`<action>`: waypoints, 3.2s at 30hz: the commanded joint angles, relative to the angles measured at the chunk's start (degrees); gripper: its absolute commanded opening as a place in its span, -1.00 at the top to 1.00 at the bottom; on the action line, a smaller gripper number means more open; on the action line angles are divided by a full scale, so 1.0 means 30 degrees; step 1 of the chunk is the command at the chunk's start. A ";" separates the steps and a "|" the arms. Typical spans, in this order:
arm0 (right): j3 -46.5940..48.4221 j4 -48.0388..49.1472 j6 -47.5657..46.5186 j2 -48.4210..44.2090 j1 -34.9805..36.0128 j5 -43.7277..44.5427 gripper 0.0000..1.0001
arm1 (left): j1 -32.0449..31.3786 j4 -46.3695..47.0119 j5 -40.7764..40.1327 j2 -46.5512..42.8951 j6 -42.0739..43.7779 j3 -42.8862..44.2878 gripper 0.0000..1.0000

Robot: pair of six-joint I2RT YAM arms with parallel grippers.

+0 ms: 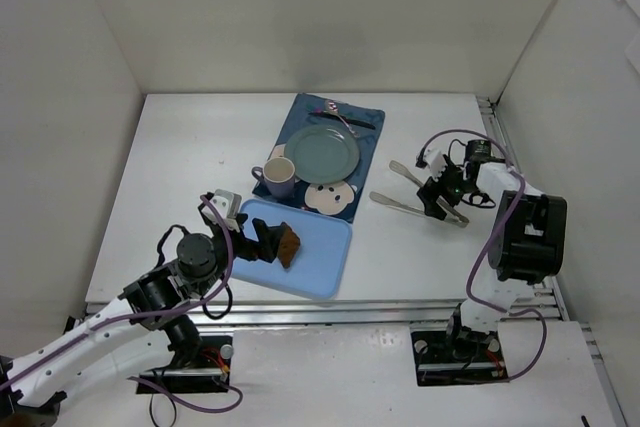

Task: Place the bread

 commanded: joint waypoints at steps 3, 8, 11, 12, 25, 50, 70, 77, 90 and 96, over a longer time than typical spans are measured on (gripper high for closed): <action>0.1115 0.0142 -0.0223 0.0443 0.0150 0.0446 -0.95 | 0.0013 0.0783 0.0133 0.0085 0.0130 0.1118 -0.98; 0.1173 0.0170 -0.0105 0.0678 0.0326 0.0798 -0.96 | 0.0013 0.0755 0.0309 -0.0031 0.0158 0.1118 -0.98; 0.1466 0.0141 0.0157 0.1029 0.0443 0.0797 -0.96 | 0.0013 0.0754 0.0280 -0.0119 0.0130 0.1118 -0.98; 0.1641 0.0054 0.0188 0.1146 0.0473 0.0914 -0.95 | 0.0013 0.0754 0.0251 -0.0119 0.0129 0.1089 -0.98; 0.2403 -0.0708 0.0656 0.2142 0.0971 0.2409 -0.95 | 0.0013 0.0754 0.0222 -0.0178 0.0159 0.1089 -0.98; 0.3370 -0.0855 0.1916 0.1355 0.1555 0.1530 -0.17 | 0.0013 0.0930 0.0455 -0.0120 0.0100 0.1031 -0.98; 0.5332 -0.2173 0.4230 -0.4155 0.1997 0.1181 -0.15 | 0.0013 0.0901 0.0485 0.0789 0.0188 0.1265 -0.98; 0.5514 -0.2115 0.6106 -0.5998 0.3429 -0.1489 -0.15 | 0.0013 0.1165 0.0836 0.0934 0.0100 0.1148 -0.98; 0.3637 -0.1792 1.1582 -1.0656 1.1600 0.2668 -0.10 | 0.0013 0.0344 -0.1624 0.0498 0.0247 0.1236 -0.98; 0.1206 -0.0712 1.5006 -1.2152 1.4851 0.4401 -0.12 | 0.0013 0.0608 -0.1827 -0.0617 0.0129 0.0708 -0.98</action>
